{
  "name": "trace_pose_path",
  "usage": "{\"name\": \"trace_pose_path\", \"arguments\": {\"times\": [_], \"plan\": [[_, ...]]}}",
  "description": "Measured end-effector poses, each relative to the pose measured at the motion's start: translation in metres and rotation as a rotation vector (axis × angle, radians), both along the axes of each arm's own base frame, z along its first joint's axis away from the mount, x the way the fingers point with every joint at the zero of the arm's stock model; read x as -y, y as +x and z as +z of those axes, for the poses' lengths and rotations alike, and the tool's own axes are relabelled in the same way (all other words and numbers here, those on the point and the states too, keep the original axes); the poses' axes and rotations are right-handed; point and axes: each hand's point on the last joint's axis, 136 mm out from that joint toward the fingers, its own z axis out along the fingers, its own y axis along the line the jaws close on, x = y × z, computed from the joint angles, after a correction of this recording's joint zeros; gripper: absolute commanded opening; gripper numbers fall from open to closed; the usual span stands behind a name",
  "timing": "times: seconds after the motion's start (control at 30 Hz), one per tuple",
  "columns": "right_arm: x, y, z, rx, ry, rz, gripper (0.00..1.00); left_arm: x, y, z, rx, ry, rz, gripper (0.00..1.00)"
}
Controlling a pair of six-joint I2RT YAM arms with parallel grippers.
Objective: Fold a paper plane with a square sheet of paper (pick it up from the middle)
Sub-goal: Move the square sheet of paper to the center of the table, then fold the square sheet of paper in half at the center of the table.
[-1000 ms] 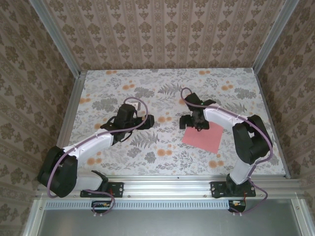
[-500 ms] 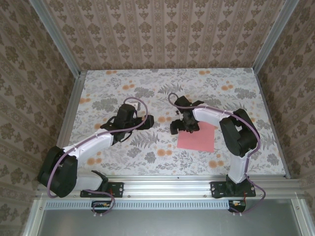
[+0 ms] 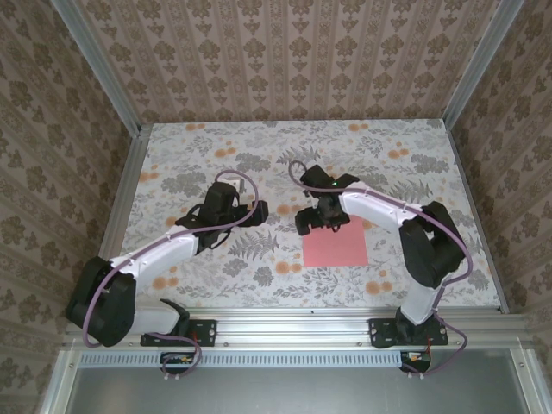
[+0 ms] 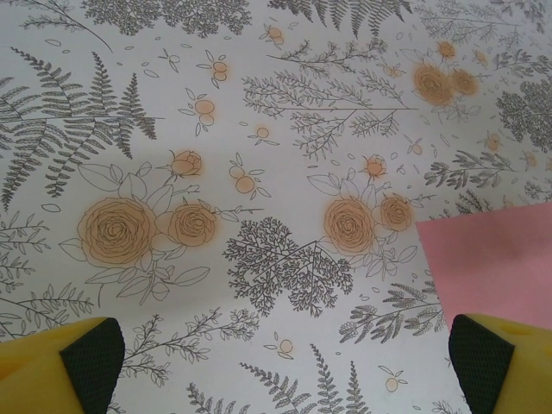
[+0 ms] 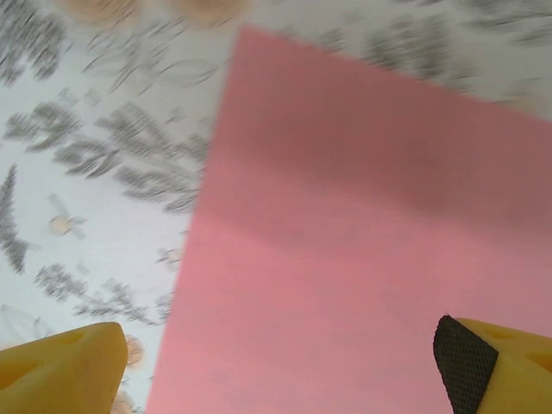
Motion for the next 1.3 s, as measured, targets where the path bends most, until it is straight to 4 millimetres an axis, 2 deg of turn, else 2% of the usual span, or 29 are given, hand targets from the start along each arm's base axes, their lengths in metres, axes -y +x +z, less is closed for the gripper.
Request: {"name": "trace_pose_path", "arguments": {"times": [0.1, 0.2, 0.57, 0.73, 0.93, 1.13, 1.3], "plan": [[0.023, 0.006, 0.002, 0.006, -0.043, -0.086, 0.95, -0.004, 0.0, 0.005, 0.017, -0.005, 0.012, 1.0], [0.032, 0.004, -0.001, -0.011, -0.064, -0.127, 0.94, -0.01, 0.0, 0.008, 0.037, -0.008, 0.031, 1.0], [0.033, -0.008, -0.025, -0.097, -0.115, -0.137, 0.95, -0.026, 0.0, 0.012, 0.058, -0.023, 0.085, 1.0], [0.034, -0.011, -0.028, -0.116, -0.125, -0.139, 0.95, -0.026, 0.0, 0.012, 0.057, -0.023, 0.085, 1.0], [0.023, -0.012, -0.024, -0.113, -0.109, -0.115, 0.96, -0.026, 0.0, 0.012, 0.056, -0.024, 0.084, 1.0], [0.023, -0.016, -0.042, -0.161, -0.14, -0.104, 0.96, -0.026, 0.0, 0.011, 0.056, -0.024, 0.083, 1.0], [0.024, -0.017, -0.047, -0.174, -0.149, -0.105, 0.96, -0.026, 0.0, 0.011, 0.056, -0.024, 0.083, 1.0]]}}
